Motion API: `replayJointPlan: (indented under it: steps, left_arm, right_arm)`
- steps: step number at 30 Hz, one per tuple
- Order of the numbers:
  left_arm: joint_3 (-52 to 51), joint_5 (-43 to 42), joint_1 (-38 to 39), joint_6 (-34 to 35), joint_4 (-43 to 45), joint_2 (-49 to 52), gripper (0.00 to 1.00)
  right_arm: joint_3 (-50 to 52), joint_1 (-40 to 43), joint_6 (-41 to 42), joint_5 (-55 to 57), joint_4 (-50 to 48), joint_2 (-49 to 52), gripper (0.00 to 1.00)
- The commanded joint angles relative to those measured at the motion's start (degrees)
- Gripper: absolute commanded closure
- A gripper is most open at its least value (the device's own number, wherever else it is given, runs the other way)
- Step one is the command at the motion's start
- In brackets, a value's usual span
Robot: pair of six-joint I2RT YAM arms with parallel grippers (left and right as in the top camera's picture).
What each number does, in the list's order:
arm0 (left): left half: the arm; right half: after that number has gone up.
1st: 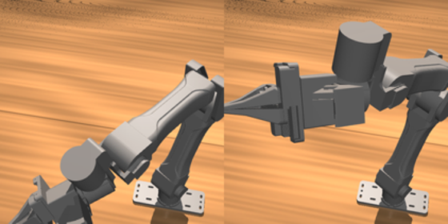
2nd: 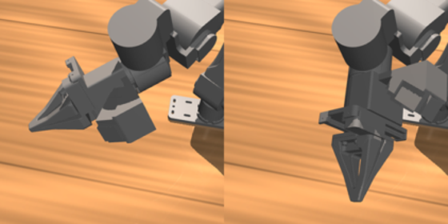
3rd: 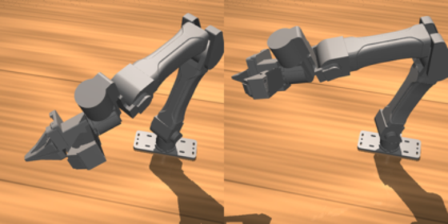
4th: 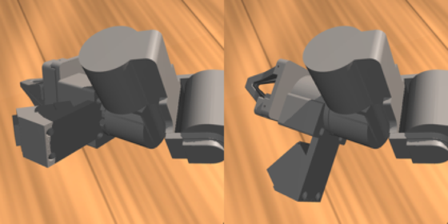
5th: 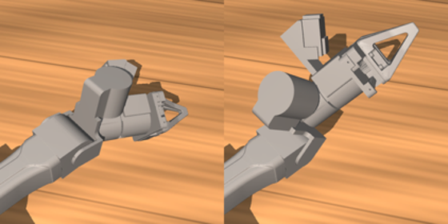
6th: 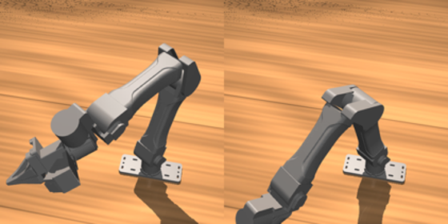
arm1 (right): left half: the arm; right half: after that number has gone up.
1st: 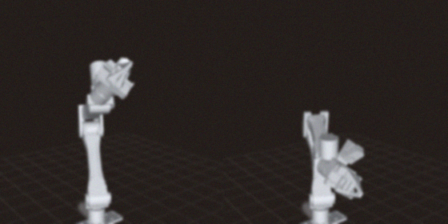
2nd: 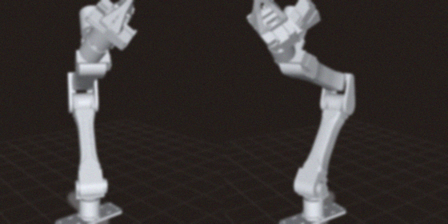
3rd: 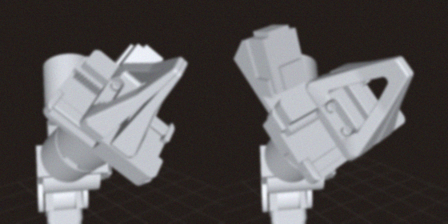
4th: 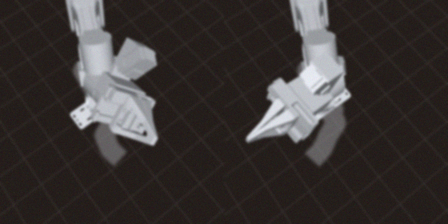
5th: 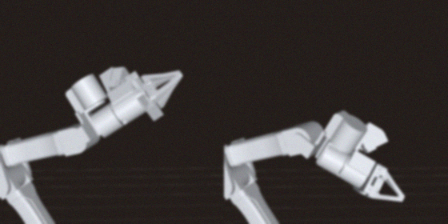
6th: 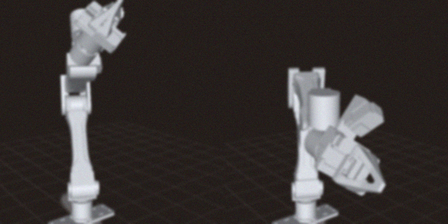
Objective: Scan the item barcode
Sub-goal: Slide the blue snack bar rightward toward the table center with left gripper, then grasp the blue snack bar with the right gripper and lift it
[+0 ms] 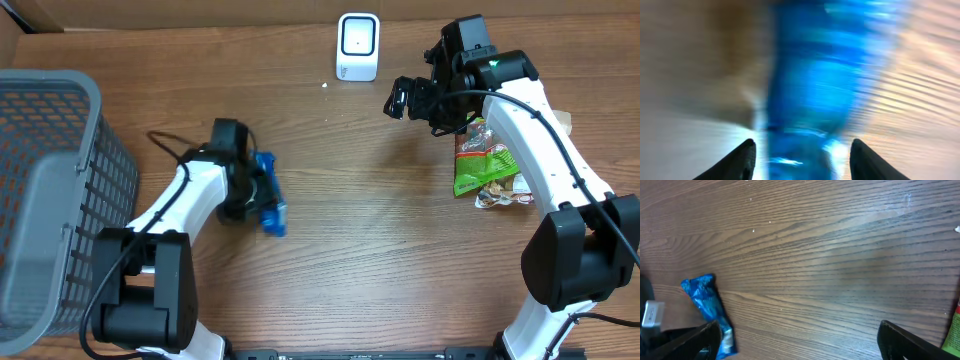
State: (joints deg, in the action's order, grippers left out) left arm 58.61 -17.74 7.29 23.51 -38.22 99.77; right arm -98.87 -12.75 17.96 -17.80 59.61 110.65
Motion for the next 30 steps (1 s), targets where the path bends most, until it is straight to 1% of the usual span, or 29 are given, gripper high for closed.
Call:
replayJointPlan:
  steps: [1, 3, 5, 7, 11, 14, 16, 17, 18, 20, 22, 25, 28, 30]
  left_arm:
    - [-0.2, -31.6, 3.6, -10.7, 5.1, -0.4, 0.45]
    - [0.6, -32.0, 4.4, -10.2, 5.7, -0.4, 0.45]
    - [1.6, -28.7, 4.2, -8.5, 5.0, -0.5, 0.44]
    - [3.2, -23.4, 3.1, -7.2, 2.6, -0.5, 0.44]
    - [8.8, -13.6, 0.0, -6.8, -4.9, -0.5, 0.44]
    - [16.7, -3.1, -2.9, -6.0, -13.2, -0.5, 0.44]
    - [22.0, 4.6, -4.5, -4.4, -17.8, -0.5, 0.42]
    - [25.6, 9.6, -5.3, -4.0, -20.1, -0.5, 0.40]
    - [27.1, 12.0, -5.6, -4.0, -20.8, -0.5, 0.39]
    - [28.9, 15.8, -5.9, -3.7, -20.8, -0.5, 0.30]
    - [29.1, 19.3, -5.9, -2.8, -19.7, -0.5, 0.28]
    - [28.6, 21.7, -5.9, 0.0, -19.9, -0.4, 0.29]
    - [27.9, 23.6, -5.9, 2.3, -20.0, -0.4, 0.30]
    - [27.7, 24.7, -5.9, 3.8, -20.0, -0.4, 0.30]
  right_arm:
    - [0.3, 0.1, -0.4, -0.2, -0.1, 0.2, 0.00]
    - [0.3, 0.1, -0.4, -0.2, 0.0, 0.2, 0.00]
    - [0.3, 0.1, -0.4, -0.2, 0.2, 0.2, 0.00]
    - [0.3, 0.1, -1.3, -0.3, 0.4, 0.2, 0.00]
    - [0.3, -0.1, -1.5, -0.3, 0.4, 0.2, 0.00]
    - [0.3, -1.5, 0.3, -0.5, 0.3, 0.4, 0.00]
    - [0.3, -3.0, 3.2, -0.5, 0.3, 0.7, 0.00]
    - [0.3, -4.9, 5.9, -0.5, 0.0, 1.2, 0.00]
    - [0.3, -5.9, 7.8, -0.4, -0.2, 1.6, 0.00]
    - [0.3, -8.1, 12.3, -0.2, -0.8, 2.9, 0.00]
    - [0.3, -10.5, 18.1, -0.2, -1.6, 5.0, 0.00]
    - [0.3, -13.4, 26.3, -0.2, -2.5, 8.4, 0.00]
    - [0.3, -15.6, 31.3, -0.2, -2.9, 11.5, 0.00]
    - [0.3, -16.7, 34.6, 1.0, -3.8, 13.2, 0.06]
